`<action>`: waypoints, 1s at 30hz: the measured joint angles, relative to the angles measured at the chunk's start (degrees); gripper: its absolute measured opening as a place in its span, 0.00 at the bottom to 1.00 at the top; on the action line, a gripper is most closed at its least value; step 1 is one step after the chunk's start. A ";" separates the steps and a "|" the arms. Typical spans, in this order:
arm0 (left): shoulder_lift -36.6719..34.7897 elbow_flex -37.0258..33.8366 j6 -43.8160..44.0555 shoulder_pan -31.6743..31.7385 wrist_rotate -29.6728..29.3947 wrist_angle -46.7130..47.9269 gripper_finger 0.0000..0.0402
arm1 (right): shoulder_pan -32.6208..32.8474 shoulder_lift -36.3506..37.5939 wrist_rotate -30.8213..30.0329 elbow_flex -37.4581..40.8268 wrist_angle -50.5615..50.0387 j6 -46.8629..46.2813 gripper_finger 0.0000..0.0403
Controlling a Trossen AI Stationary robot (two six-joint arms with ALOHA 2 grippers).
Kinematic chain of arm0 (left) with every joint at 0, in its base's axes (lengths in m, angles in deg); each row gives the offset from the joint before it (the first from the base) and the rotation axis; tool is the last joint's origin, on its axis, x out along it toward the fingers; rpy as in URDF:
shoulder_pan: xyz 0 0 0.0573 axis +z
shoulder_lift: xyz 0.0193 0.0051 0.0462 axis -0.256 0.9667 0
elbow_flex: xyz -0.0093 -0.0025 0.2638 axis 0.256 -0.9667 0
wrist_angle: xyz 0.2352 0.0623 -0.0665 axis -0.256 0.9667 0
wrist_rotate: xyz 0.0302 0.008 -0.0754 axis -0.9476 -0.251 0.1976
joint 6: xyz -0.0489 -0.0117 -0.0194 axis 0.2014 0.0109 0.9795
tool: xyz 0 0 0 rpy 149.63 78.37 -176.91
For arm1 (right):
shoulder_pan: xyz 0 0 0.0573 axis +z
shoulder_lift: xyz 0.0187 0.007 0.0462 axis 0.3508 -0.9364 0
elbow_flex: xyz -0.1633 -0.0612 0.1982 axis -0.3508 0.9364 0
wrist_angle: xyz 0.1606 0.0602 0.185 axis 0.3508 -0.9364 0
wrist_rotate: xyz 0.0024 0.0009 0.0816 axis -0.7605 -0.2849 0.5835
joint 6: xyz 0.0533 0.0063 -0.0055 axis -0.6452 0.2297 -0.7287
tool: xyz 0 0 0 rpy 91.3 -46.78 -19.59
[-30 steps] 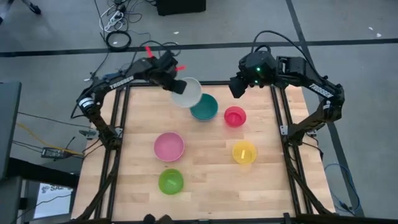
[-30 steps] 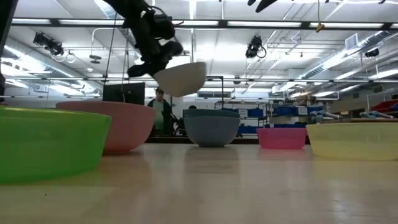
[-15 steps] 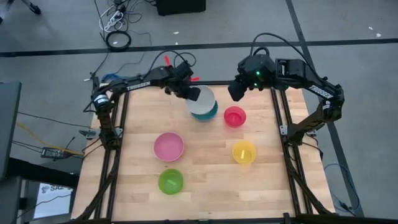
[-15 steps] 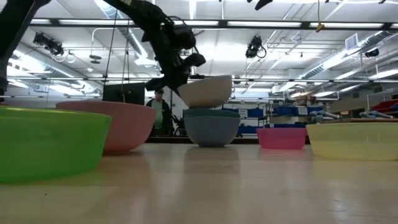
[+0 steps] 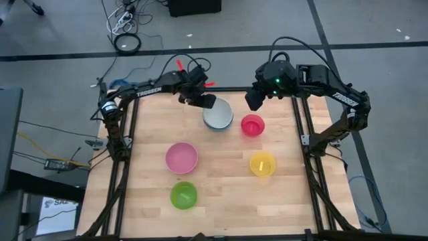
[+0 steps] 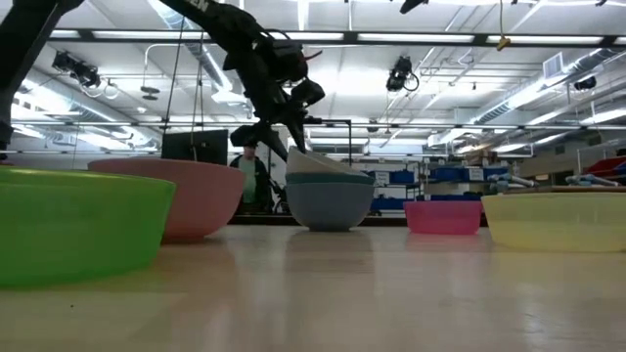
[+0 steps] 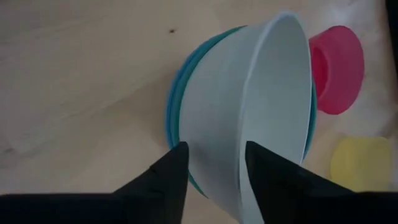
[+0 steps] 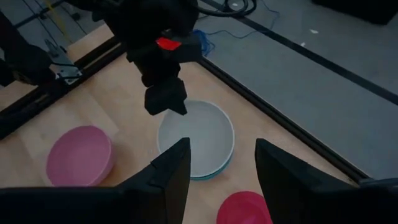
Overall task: Nest bowls inside each other
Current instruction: Stack the white bowl on top of the dark green bowl
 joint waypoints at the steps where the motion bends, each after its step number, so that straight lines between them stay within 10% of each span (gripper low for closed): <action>1: 0.00 0.01 0.07 0.10 0.04 0.00 0.44 | 0.00 0.00 0.01 0.00 -0.02 0.01 0.42; 16: -0.12 11.89 0.13 2.05 1.92 1.77 0.49 | -0.02 0.00 -0.12 0.00 -2.50 0.19 0.42; 30: 0.37 1.25 1.90 -2.13 2.28 -1.52 0.49 | -0.02 0.00 -1.46 0.00 -2.48 0.14 0.42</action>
